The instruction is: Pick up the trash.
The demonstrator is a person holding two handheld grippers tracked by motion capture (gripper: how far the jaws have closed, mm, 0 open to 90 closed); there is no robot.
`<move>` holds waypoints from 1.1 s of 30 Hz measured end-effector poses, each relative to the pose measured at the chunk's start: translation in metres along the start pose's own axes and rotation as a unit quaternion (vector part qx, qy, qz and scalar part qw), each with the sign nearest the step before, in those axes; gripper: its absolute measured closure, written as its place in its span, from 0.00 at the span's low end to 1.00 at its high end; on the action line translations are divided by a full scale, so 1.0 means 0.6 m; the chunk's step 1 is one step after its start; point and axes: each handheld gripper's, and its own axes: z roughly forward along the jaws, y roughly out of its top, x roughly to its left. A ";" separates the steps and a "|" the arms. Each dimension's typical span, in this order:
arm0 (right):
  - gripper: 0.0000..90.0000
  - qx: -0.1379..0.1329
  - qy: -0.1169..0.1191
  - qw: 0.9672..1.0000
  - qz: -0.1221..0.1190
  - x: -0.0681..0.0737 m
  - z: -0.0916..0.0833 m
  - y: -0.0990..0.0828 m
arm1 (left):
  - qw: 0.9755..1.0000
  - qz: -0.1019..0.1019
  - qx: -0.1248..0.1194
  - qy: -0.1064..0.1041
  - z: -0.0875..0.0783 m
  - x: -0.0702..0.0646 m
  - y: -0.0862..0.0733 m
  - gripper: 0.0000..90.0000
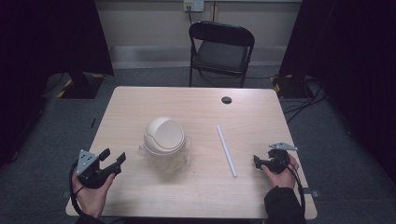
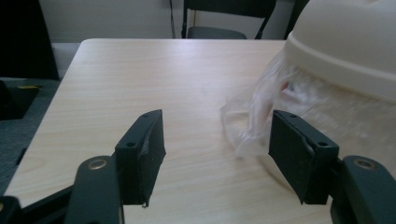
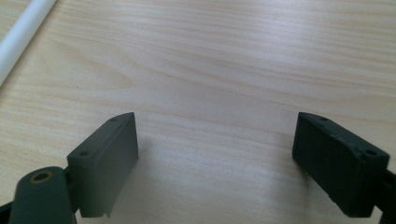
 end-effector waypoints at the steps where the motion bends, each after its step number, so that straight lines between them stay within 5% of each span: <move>1: 0.15 0.000 0.000 1.000 0.000 0.000 0.000 0.000 | 1.000 -0.001 -0.007 -0.001 -0.001 -0.008 0.009 0.39; 13: 0.15 0.000 0.000 1.000 0.000 0.000 0.000 0.000 | 0.999 0.019 -0.033 -0.038 0.006 -0.068 0.056 0.35; 33: 0.15 0.000 0.000 1.000 0.000 0.000 0.000 0.000 | 0.997 0.042 -0.036 -0.060 0.054 -0.154 0.096 0.25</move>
